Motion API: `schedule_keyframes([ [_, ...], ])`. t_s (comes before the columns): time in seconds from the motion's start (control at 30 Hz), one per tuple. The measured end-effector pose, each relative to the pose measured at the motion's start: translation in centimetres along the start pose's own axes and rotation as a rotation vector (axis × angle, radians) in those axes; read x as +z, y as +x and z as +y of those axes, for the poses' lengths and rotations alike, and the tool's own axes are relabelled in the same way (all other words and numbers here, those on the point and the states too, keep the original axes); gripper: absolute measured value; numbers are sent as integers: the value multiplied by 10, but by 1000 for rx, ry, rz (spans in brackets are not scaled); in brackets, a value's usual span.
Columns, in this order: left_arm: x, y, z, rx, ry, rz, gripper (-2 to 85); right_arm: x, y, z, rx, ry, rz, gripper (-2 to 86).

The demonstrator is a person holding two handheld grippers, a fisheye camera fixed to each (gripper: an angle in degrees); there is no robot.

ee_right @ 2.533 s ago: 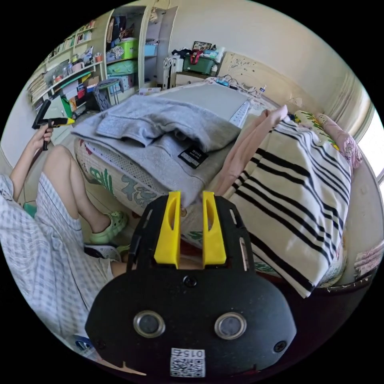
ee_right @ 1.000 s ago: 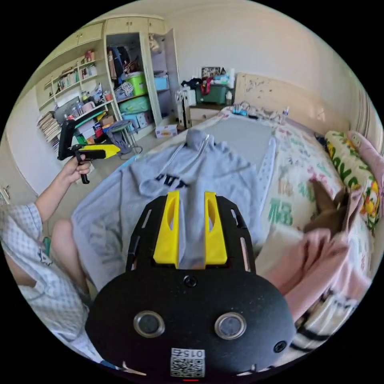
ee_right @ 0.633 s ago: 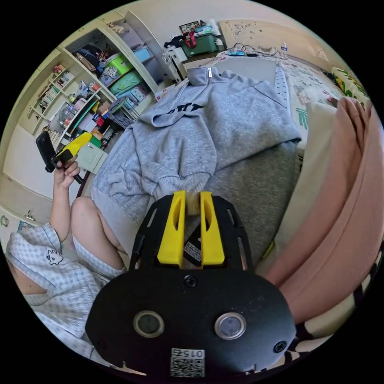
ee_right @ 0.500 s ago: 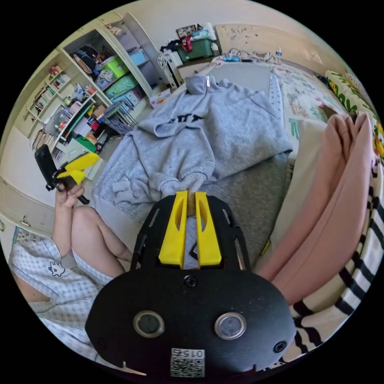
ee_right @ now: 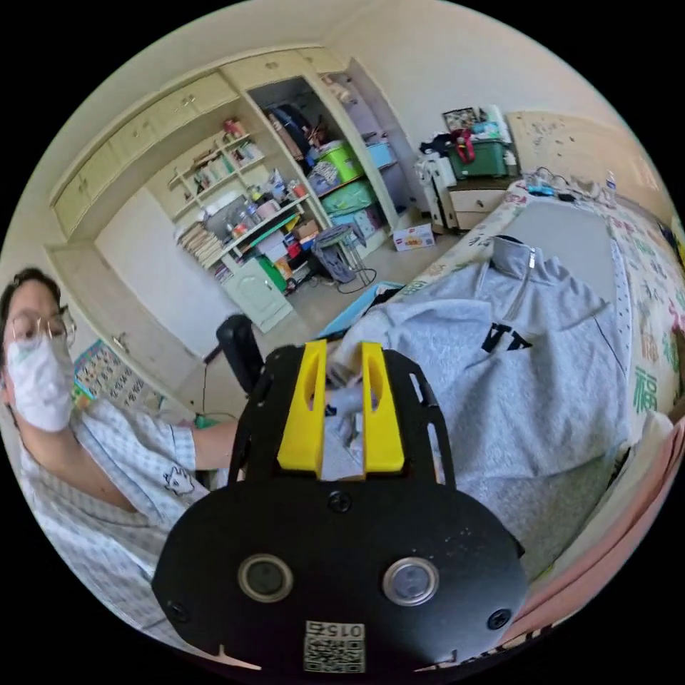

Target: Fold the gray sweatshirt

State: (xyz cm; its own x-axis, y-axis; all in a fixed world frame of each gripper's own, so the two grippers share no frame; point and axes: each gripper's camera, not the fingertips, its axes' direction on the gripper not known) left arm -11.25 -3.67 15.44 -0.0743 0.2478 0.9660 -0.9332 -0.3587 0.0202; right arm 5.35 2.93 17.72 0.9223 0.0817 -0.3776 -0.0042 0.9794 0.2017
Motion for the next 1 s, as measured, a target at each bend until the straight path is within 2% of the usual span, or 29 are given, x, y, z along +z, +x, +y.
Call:
schedule_keyframes([
  [0.1, -17, -60, 3, -230, 29, 50, 74, 57, -32, 14, -115, -163, 35, 128],
  [0.17, -21, -94, 9, -358, 34, 118, 73, 117, -57, 28, -195, -375, 140, 146],
  [0.27, -16, -108, 8, -385, -2, 160, 73, 161, -78, 37, -249, -494, 251, 149],
  [0.33, -12, -109, 3, -368, -22, 174, 74, 160, -92, 36, -278, -458, 369, 70],
  [0.43, -18, -108, -3, -335, -21, 131, 73, 140, -106, 26, -290, -518, 340, 13],
  [0.5, -30, -104, -8, -300, -14, -1, 74, 96, -108, 13, -272, -484, 412, 5],
  [0.53, -39, -100, -10, -281, 2, -92, 73, 49, -102, -1, -226, -422, 486, 2],
  [0.6, -49, -95, -11, -259, 27, -140, 73, -51, -78, -23, -97, -262, 657, 2],
  [0.67, -53, -96, -12, -263, 54, -103, 73, -224, -38, -28, 201, 75, 995, 10],
  [0.7, -53, -97, -13, -270, 57, -95, 73, -262, -32, -19, 283, 148, 1084, 12],
  [0.77, -48, -100, -16, -286, 52, -80, 73, -371, -22, 41, 654, 254, 1362, 43],
  [0.83, -44, -99, -21, -277, 37, -73, 73, -410, -40, 101, 777, 373, 1351, 74],
  [0.87, -42, -97, -23, -266, 31, -66, 73, -417, -54, 140, 749, 459, 1263, 81],
  [1.0, -37, -96, -31, -258, 16, -37, 73, -387, -87, 238, 666, 433, 1032, 86],
])
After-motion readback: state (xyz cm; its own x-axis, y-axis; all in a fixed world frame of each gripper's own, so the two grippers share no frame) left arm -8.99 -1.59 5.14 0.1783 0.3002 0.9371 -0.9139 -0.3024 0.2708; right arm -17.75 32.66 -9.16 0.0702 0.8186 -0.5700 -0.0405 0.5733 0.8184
